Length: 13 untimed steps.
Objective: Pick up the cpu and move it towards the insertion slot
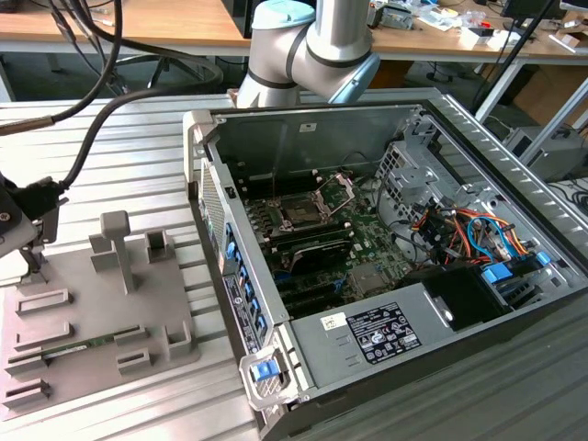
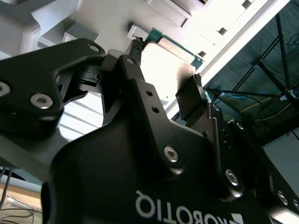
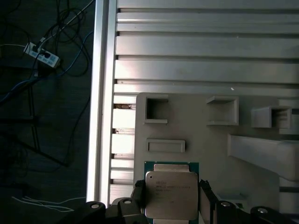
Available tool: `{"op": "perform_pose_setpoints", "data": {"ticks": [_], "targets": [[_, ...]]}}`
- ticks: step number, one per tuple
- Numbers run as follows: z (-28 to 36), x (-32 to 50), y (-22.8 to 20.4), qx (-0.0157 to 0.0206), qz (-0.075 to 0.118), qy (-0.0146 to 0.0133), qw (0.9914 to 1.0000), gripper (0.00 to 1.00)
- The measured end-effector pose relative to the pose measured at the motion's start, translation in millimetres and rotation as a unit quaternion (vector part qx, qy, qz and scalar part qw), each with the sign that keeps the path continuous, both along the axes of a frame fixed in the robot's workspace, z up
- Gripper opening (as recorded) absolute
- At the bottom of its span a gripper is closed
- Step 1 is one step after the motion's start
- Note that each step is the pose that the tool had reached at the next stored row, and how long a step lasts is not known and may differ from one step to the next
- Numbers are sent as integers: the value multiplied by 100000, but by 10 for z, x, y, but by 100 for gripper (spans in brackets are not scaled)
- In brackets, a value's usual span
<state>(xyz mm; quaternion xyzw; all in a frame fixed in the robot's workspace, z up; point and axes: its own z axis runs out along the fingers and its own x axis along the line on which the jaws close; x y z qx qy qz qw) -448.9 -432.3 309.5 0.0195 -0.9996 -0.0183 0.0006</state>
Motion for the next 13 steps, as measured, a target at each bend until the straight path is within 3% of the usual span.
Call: {"op": "perform_pose_setpoints", "data": {"ticks": [13], "targets": [[52, 0, 0, -4, -1, 9, 100000, 55]]}}
